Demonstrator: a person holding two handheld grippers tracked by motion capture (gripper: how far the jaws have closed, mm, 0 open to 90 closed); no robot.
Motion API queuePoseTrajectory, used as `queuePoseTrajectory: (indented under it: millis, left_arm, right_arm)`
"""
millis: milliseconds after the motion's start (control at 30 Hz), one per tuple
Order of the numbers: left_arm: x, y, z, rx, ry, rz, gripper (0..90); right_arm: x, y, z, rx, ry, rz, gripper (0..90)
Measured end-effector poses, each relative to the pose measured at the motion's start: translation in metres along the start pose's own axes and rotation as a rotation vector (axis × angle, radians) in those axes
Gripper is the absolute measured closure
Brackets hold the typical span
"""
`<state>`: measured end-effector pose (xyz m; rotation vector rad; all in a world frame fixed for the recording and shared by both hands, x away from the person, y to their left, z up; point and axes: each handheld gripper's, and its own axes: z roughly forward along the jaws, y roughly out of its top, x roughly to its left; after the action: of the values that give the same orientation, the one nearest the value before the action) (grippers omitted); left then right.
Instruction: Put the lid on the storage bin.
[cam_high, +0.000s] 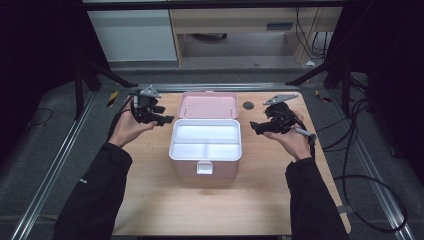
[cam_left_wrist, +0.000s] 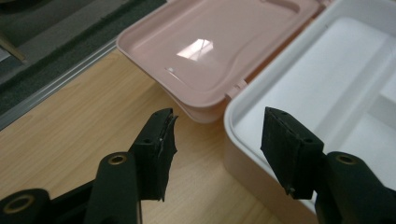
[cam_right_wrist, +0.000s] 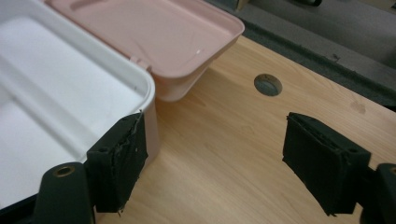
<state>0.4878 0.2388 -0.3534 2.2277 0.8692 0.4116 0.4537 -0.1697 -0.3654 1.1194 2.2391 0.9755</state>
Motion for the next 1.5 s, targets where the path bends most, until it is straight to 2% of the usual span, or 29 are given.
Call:
queuePoseTrajectory:
  millis: [33,100,200,433,467,500,533,567,600,633,767,900,1033,1133,1200,1367,1433,1467,1500]
  left_arm:
    - [0.0,0.0,0.0,0.0,0.0,0.0,44.2]
    - [0.006,0.001,0.004,-0.026,0.01,-0.029,44.2]
    - [0.013,0.002,0.013,-0.035,0.019,-0.06,44.2]
    - [0.017,0.01,0.028,-0.051,0.034,-0.092,43.4]
    - [0.018,0.012,0.032,-0.051,0.039,-0.097,43.1]
    - [0.018,0.013,0.035,-0.054,0.043,-0.1,43.1]
    - [0.019,0.015,0.042,-0.067,0.037,-0.111,43.1]
    - [0.019,0.015,0.042,-0.067,0.037,-0.111,43.1]
    - [0.019,0.015,0.051,-0.072,0.039,-0.116,43.0]
    - [0.019,0.015,0.051,-0.072,0.039,-0.116,42.5]
    - [0.022,0.012,0.072,-0.046,0.046,-0.139,40.2]
    - [0.027,0.01,0.08,-0.048,0.045,-0.167,40.2]
    - [0.032,0.006,0.09,-0.017,0.05,-0.185,39.8]
    - [0.034,0.002,0.099,0.008,0.033,-0.185,39.7]
    - [0.034,0.001,0.103,0.009,0.017,-0.192,39.2]
    - [0.032,0.002,0.11,0.003,0.006,-0.184,39.4]
    - [0.033,0.001,0.111,-0.002,-0.006,-0.198,39.0]
    - [0.035,0.0,0.112,-0.002,-0.024,-0.224,39.0]
    - [0.035,0.0,0.112,-0.002,-0.024,-0.224,38.9]
  right_arm:
    - [0.0,0.0,0.0,0.0,0.0,0.0,21.4]
    - [-0.003,0.003,0.005,-0.021,-0.01,0.033,21.2]
    - [-0.007,0.009,0.017,-0.036,-0.01,0.057,21.4]
    - [-0.01,0.021,0.037,-0.052,-0.009,0.077,21.7]
    - [-0.011,0.024,0.045,-0.052,-0.019,0.073,22.5]
    - [-0.011,0.024,0.045,-0.052,-0.019,0.073,22.5]
    - [-0.011,0.027,0.053,-0.046,-0.016,0.074,23.4]
    - [-0.011,0.027,0.053,-0.046,-0.016,0.074,23.4]
    - [-0.011,0.029,0.061,-0.058,-0.002,0.087,24.3]
    - [-0.011,0.029,0.061,-0.058,-0.002,0.087,24.3]
    - [-0.01,0.029,0.08,-0.024,0.002,0.078,27.2]
    - [-0.009,0.032,0.087,-0.036,0.019,0.089,30.3]
    - [-0.006,0.035,0.1,-0.038,0.022,0.096,35.6]
    - [-0.004,0.035,0.114,-0.02,0.043,0.117,37.8]
    - [-0.002,0.033,0.12,-0.006,0.059,0.12,40.0]
    - [0.001,0.03,0.131,0.022,0.073,0.111,40.8]
    - [0.0,0.029,0.134,0.024,0.074,0.123,41.2]
    - [-0.002,0.027,0.138,0.03,0.089,0.136,41.0]
    - [-0.002,0.027,0.138,0.03,0.089,0.136,41.0]
